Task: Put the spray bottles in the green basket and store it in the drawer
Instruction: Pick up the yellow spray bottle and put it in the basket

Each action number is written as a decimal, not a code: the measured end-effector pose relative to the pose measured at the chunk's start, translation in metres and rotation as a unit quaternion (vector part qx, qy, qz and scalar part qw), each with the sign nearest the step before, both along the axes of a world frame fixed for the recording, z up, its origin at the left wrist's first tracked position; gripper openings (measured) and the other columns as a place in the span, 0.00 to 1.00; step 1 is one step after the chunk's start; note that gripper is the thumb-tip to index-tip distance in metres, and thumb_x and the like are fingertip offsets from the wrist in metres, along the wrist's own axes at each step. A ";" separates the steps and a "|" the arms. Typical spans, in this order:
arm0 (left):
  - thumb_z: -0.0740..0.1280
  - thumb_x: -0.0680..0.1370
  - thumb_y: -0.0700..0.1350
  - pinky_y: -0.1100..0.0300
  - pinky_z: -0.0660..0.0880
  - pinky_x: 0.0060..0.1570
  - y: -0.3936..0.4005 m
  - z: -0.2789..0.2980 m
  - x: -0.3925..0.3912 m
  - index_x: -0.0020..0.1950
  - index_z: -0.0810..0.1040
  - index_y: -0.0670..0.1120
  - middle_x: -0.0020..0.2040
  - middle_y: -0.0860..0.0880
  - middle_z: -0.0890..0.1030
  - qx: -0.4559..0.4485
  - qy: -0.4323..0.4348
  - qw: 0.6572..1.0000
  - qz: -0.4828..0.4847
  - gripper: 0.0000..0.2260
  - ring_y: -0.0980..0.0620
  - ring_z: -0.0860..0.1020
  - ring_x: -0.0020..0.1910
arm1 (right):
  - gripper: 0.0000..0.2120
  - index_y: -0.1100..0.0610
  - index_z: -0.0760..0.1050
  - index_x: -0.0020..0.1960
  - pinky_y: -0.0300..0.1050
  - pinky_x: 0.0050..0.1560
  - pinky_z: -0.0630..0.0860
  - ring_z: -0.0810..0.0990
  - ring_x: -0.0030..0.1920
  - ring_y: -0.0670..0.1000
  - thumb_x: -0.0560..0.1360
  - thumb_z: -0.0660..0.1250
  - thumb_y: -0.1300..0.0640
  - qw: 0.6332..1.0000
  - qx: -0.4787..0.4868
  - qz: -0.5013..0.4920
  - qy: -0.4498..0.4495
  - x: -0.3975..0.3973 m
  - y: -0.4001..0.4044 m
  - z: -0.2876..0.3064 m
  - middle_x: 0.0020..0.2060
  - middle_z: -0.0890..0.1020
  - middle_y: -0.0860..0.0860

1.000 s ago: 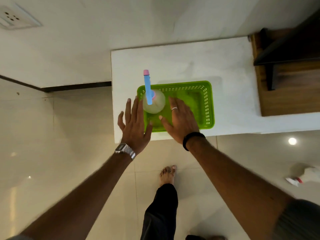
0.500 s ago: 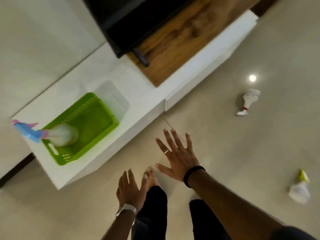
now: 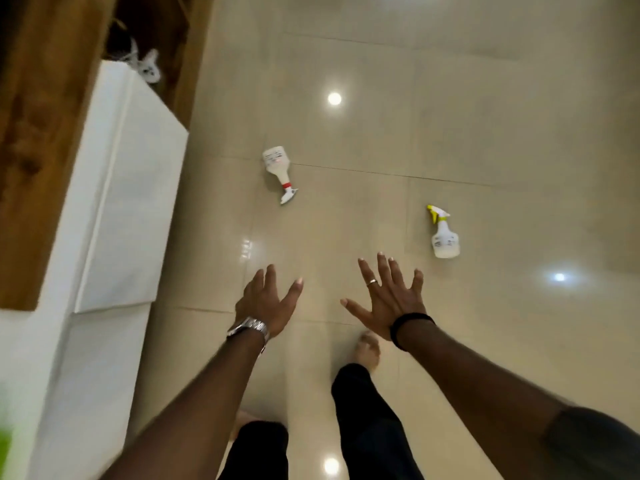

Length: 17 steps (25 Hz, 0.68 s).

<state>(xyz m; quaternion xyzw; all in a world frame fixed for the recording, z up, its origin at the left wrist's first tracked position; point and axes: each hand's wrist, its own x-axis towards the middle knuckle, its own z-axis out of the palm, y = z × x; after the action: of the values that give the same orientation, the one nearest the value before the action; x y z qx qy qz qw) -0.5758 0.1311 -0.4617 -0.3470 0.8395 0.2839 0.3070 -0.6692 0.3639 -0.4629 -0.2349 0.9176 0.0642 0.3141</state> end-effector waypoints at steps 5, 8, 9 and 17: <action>0.46 0.74 0.75 0.41 0.59 0.76 0.097 -0.003 -0.119 0.84 0.50 0.53 0.85 0.49 0.54 0.006 0.001 0.990 -0.142 0.43 0.45 0.55 0.83 | 0.47 0.43 0.37 0.82 0.72 0.72 0.46 0.47 0.82 0.56 0.69 0.34 0.21 0.992 0.007 -0.127 -0.001 -0.061 0.100 -0.007 0.83 0.46 0.53; 0.47 0.76 0.73 0.43 0.60 0.77 0.151 -0.007 -0.173 0.84 0.50 0.51 0.84 0.47 0.56 0.021 0.012 0.979 -0.200 0.41 0.44 0.58 0.82 | 0.47 0.44 0.40 0.83 0.72 0.73 0.47 0.49 0.82 0.56 0.70 0.34 0.21 0.982 0.009 -0.190 -0.006 -0.089 0.153 -0.011 0.83 0.47 0.53; 0.48 0.77 0.72 0.43 0.61 0.76 0.167 -0.008 -0.189 0.84 0.50 0.51 0.84 0.47 0.58 0.032 0.016 0.977 -0.212 0.40 0.43 0.60 0.81 | 0.48 0.45 0.42 0.83 0.72 0.73 0.48 0.50 0.82 0.56 0.70 0.35 0.21 0.977 0.007 -0.212 -0.007 -0.097 0.169 -0.012 0.83 0.47 0.53; 0.51 0.81 0.66 0.43 0.67 0.71 0.266 -0.033 -0.271 0.82 0.53 0.49 0.80 0.44 0.64 0.055 0.016 0.957 -0.285 0.34 0.40 0.66 0.77 | 0.45 0.47 0.46 0.83 0.71 0.73 0.55 0.52 0.81 0.56 0.73 0.41 0.23 0.945 0.011 -0.324 -0.041 -0.123 0.244 -0.032 0.83 0.49 0.54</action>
<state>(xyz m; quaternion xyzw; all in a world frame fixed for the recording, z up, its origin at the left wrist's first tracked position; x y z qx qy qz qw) -0.8465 0.3973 -0.4947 -0.0711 0.8914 0.2364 0.3802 -0.7924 0.6079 -0.4945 0.0762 0.9299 -0.0408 0.3575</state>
